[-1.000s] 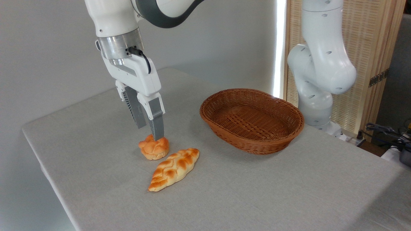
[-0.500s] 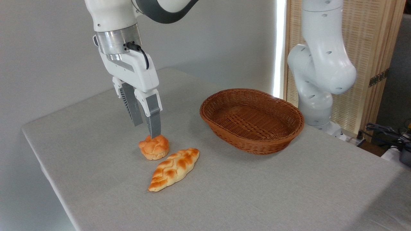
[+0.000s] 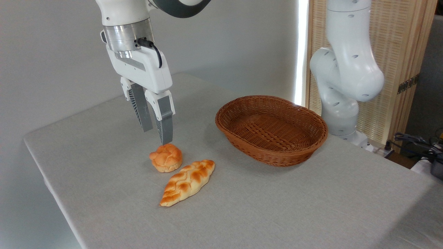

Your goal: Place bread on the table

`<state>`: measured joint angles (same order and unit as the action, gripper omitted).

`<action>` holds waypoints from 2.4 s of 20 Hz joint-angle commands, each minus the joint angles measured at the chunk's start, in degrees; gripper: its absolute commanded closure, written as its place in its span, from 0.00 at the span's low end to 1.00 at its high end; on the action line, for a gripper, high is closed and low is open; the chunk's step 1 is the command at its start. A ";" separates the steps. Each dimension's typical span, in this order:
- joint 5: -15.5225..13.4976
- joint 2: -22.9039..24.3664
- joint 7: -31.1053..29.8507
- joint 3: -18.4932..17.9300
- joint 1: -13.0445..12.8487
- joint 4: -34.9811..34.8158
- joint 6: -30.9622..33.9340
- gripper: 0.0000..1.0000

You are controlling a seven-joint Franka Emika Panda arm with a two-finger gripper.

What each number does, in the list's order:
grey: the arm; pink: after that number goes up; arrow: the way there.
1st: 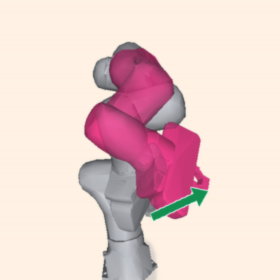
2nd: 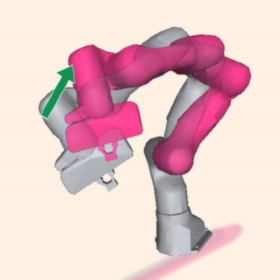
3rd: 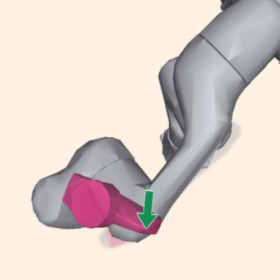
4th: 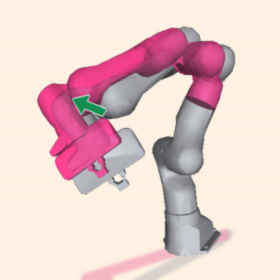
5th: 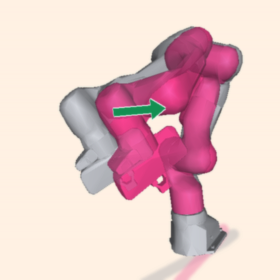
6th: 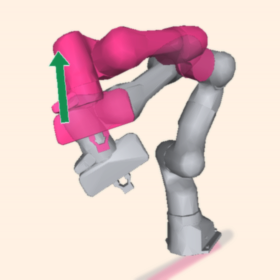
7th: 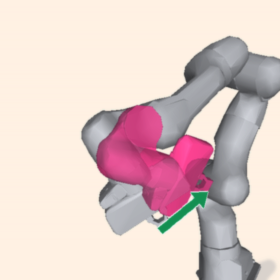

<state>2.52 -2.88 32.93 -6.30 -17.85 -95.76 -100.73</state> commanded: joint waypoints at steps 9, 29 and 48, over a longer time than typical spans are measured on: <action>-0.15 0.77 0.81 -0.02 -0.43 0.23 0.36 0.00; 0.11 -0.02 1.96 0.68 -0.60 0.22 -1.40 0.00; -0.41 2.44 2.05 3.23 -0.69 0.49 3.17 0.00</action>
<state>2.52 -0.69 34.79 -3.13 -18.41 -95.73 -98.31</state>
